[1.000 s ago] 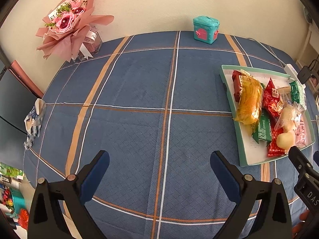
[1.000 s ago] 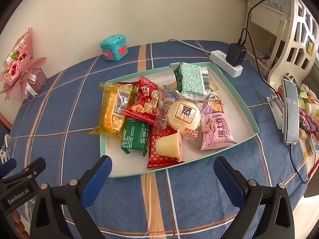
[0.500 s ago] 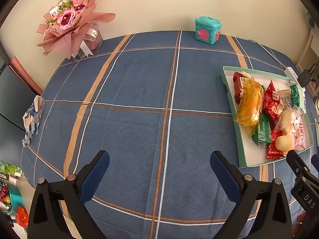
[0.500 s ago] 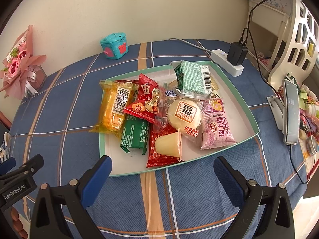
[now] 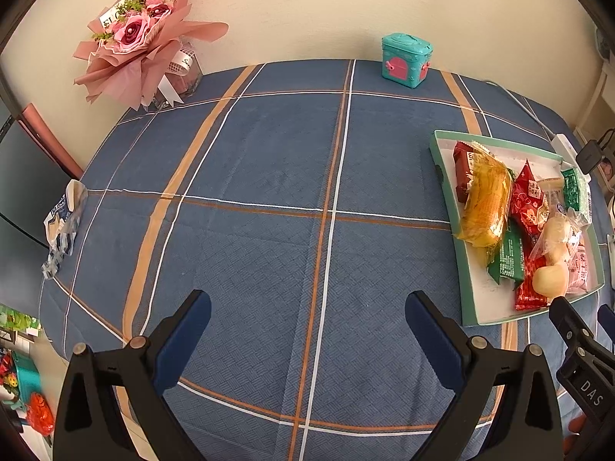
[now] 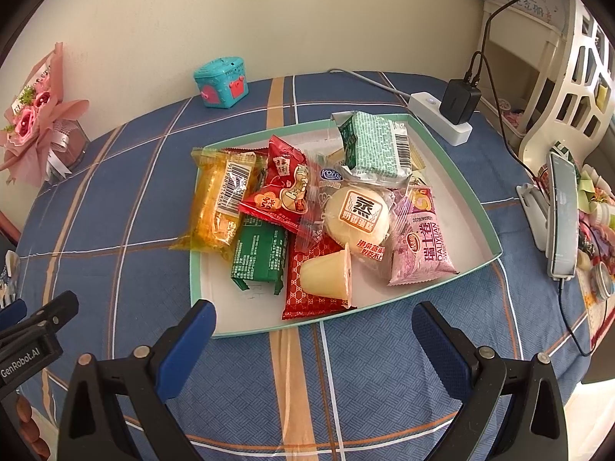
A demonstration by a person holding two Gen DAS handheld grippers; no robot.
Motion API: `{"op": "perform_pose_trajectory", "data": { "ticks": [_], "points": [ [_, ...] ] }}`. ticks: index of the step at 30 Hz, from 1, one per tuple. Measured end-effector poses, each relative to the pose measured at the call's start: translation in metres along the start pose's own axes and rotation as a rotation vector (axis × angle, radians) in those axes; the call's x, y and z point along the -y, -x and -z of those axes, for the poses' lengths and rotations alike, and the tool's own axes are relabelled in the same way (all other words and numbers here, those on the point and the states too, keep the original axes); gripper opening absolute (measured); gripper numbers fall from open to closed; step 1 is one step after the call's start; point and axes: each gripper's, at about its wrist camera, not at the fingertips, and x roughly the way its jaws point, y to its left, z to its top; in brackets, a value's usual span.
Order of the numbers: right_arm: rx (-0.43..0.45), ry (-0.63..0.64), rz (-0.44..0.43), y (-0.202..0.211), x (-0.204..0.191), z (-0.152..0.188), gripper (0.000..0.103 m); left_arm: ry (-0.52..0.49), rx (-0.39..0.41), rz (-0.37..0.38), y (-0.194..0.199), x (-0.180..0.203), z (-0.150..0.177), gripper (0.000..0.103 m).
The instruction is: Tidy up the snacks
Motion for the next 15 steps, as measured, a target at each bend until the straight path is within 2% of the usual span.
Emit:
{"op": "perform_pose_trajectory", "data": {
  "ticks": [15],
  "points": [
    [-0.012,0.000,0.000,-0.0013,0.0000,0.0003,0.103,-0.013,0.032,0.002,0.0037,0.0012,-0.0003,0.101]
  ]
}}
